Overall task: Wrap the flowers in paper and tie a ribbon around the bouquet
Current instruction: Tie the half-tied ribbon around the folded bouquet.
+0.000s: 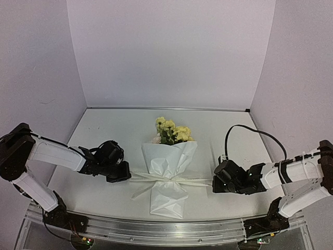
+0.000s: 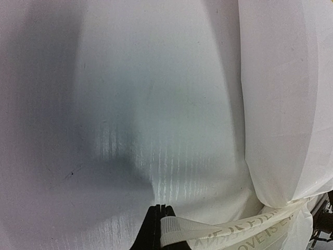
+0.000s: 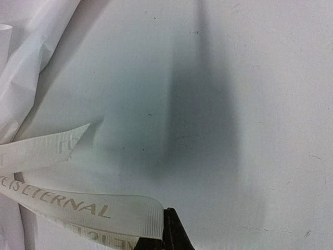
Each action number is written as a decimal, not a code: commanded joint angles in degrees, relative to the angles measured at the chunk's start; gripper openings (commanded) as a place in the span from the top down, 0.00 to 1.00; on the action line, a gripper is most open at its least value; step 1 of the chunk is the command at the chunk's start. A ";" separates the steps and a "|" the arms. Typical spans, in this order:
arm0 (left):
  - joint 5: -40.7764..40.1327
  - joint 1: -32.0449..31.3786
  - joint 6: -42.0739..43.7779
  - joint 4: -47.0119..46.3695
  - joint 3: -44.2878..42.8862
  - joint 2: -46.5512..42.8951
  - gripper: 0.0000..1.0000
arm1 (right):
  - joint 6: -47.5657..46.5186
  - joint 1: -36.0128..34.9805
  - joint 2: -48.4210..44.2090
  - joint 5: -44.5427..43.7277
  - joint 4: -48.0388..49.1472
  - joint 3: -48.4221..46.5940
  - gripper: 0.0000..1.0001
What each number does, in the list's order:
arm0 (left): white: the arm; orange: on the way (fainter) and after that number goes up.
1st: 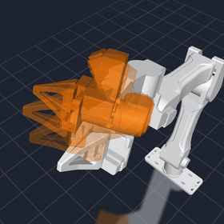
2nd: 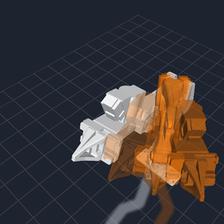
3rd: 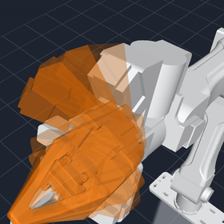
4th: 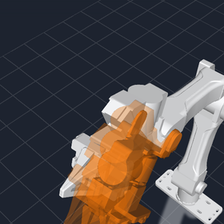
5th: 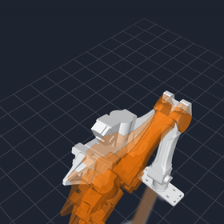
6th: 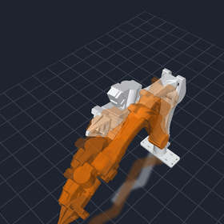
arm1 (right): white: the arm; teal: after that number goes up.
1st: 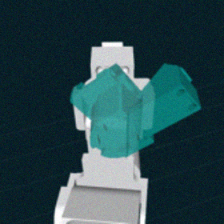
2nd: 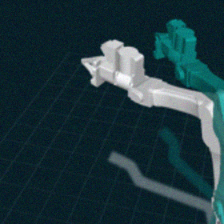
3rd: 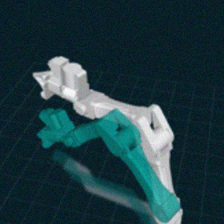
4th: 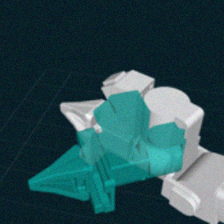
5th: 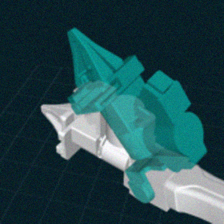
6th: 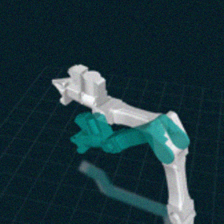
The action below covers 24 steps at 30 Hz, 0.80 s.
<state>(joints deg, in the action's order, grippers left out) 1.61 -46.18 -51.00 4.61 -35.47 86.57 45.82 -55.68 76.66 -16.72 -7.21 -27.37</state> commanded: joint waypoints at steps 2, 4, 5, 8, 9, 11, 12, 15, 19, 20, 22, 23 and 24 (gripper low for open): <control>-7.77 4.89 0.10 8.00 2.98 -1.59 1.00 | -2.89 1.33 -0.64 -10.43 -17.23 1.58 1.00; -7.29 5.56 0.30 7.60 3.09 -1.58 1.00 | -2.77 1.32 -0.71 -10.73 -17.53 1.72 1.00; -7.17 5.72 0.46 7.51 3.07 -1.58 1.00 | -2.66 1.37 -0.82 -10.72 -17.61 1.79 1.00; -6.79 5.89 1.16 7.29 2.75 -1.17 1.00 | -4.09 1.40 -0.91 -10.12 -19.13 0.51 1.00; -6.59 5.85 1.35 7.36 2.62 -1.07 1.00 | -4.57 1.38 -0.92 -10.21 -19.53 0.20 1.00; -6.87 6.00 1.50 7.68 2.88 -1.03 1.00 | -5.07 1.57 -1.11 -10.90 -20.09 0.21 1.00; -6.85 6.47 1.44 7.55 3.47 -1.36 1.00 | -4.97 2.18 -1.45 -11.25 -21.06 0.49 1.00; -6.09 7.23 1.40 6.70 4.88 -2.71 1.00 | -4.81 4.18 -3.04 -9.25 -21.35 2.16 1.00; -5.29 7.43 1.43 5.96 4.90 -1.84 1.00 | -5.17 4.26 -2.75 -8.17 -21.96 1.86 1.00; -4.83 7.50 1.43 5.34 4.96 -1.62 1.00 | -5.40 4.26 -2.72 -7.95 -21.97 1.69 1.00; -3.80 7.43 1.89 4.08 4.57 -1.72 1.00 | -7.01 3.95 -2.59 -5.53 -22.29 0.03 1.00; -3.00 7.37 2.26 3.52 4.26 -1.81 1.00 | -7.85 3.56 -2.31 -4.32 -22.42 -0.95 1.00; -2.13 7.23 2.94 2.89 3.94 -1.96 1.00 | -8.92 2.96 -1.83 -3.54 -22.59 -2.15 1.00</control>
<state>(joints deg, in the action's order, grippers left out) 7.59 -42.74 -50.38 0.84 -32.91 84.71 41.25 -54.08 73.70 -15.09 -12.41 -29.03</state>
